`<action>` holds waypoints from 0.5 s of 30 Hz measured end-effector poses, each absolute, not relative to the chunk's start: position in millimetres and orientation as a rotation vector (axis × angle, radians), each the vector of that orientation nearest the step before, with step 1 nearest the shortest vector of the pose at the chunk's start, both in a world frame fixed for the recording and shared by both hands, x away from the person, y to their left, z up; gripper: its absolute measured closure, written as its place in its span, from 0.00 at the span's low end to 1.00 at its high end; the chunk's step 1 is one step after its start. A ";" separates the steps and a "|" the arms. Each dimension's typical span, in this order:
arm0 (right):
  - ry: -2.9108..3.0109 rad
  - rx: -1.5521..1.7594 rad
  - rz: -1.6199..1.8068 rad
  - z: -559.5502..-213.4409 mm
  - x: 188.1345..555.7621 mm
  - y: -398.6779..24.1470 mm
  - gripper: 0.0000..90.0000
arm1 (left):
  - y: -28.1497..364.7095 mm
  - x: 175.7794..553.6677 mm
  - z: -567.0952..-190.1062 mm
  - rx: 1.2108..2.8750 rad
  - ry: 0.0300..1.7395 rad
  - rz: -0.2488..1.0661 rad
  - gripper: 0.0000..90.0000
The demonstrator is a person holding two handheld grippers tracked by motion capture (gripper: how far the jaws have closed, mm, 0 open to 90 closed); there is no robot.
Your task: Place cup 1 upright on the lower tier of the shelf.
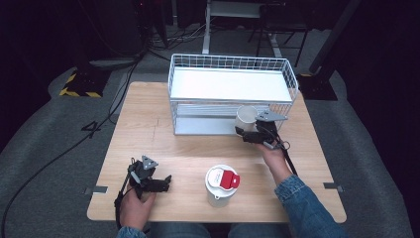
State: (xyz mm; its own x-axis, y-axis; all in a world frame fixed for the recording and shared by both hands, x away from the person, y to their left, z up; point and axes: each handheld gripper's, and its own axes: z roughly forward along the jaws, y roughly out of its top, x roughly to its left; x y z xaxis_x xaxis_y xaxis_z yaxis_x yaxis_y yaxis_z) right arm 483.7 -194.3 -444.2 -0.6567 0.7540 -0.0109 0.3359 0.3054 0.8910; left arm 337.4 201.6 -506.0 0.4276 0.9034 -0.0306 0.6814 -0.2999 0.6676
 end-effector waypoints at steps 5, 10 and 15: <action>2.122 0.995 1.301 -449.1 494.0 -190.9 0.26 | 201.6 337.4 -506.0 2.077 1.331 0.473 0.01; 2.111 0.990 1.298 -454.2 502.9 -186.4 0.26 | 201.6 337.4 -506.0 2.076 1.332 0.473 0.01; 2.096 0.991 1.290 -460.5 512.4 -181.3 0.26 | 201.6 337.4 -506.0 2.076 1.332 0.473 0.01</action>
